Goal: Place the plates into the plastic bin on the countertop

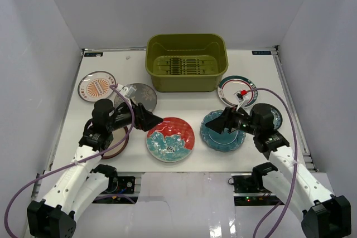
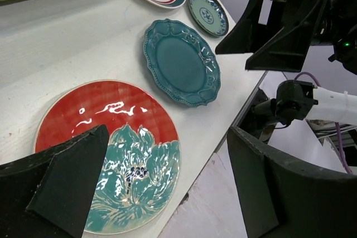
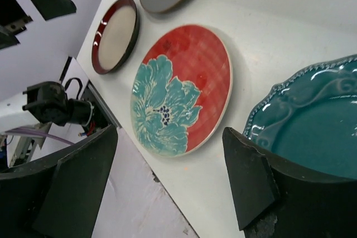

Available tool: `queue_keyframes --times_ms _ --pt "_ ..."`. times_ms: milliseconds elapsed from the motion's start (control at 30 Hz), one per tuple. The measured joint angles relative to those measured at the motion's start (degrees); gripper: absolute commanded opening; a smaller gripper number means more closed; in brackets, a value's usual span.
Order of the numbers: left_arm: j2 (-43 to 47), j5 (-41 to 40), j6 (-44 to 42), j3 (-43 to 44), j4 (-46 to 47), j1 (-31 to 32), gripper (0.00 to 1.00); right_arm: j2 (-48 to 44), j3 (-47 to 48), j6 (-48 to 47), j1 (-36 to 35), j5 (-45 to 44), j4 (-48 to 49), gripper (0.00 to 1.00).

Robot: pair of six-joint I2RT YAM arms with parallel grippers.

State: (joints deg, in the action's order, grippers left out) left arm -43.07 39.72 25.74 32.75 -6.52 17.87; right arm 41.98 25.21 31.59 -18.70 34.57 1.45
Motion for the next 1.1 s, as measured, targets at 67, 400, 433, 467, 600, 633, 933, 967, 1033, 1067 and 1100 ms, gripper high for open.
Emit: queue_keyframes --times_ms 67,400,433,467,600,633,933,967,1033,1067,1100 --pt "0.3 -0.3 0.0 0.0 -0.5 0.0 0.98 0.7 -1.0 0.3 -3.5 -2.1 0.0 0.82" --pt "2.3 -8.0 0.2 1.0 -6.8 0.0 0.98 2.3 -6.4 5.7 -17.5 -14.8 0.7 0.75" --pt "2.9 -9.3 0.1 1.2 -8.0 0.0 0.98 2.6 -6.7 6.4 -18.6 -16.1 1.1 0.75" --pt "3.6 -10.7 0.0 1.5 -9.1 0.0 0.98 2.9 -7.1 7.1 -19.6 -17.4 1.7 0.74" --pt "6.4 -14.5 -0.5 1.5 -12.0 0.0 0.98 5.2 -8.9 9.5 -22.5 -21.5 3.4 0.74" --pt "6.9 -15.2 -0.5 1.5 -12.5 0.0 0.98 6.2 -9.2 10.1 -23.1 -22.3 4.1 0.73" --pt "7.3 -17.6 -0.9 1.5 -13.7 0.0 0.98 17.5 -9.6 16.2 -28.1 -25.9 14.6 0.61" --pt "7.4 -17.7 -1.0 1.5 -13.7 0.0 0.98 18.4 -9.7 17.1 -29.4 -26.9 15.6 0.61" --pt "7.5 -17.9 -1.0 1.5 -13.7 0.0 0.98 19.9 -9.7 19.0 -31.6 -28.5 17.2 0.61" --pt "7.5 -17.9 -1.0 1.5 -13.7 0.0 0.98 20.6 -9.7 19.8 -32.5 -29.5 17.9 0.61" --pt "7.7 -17.9 -1.0 1.5 -13.8 0.0 0.98 21.3 -9.8 20.9 -33.4 -30.7 18.6 0.61"
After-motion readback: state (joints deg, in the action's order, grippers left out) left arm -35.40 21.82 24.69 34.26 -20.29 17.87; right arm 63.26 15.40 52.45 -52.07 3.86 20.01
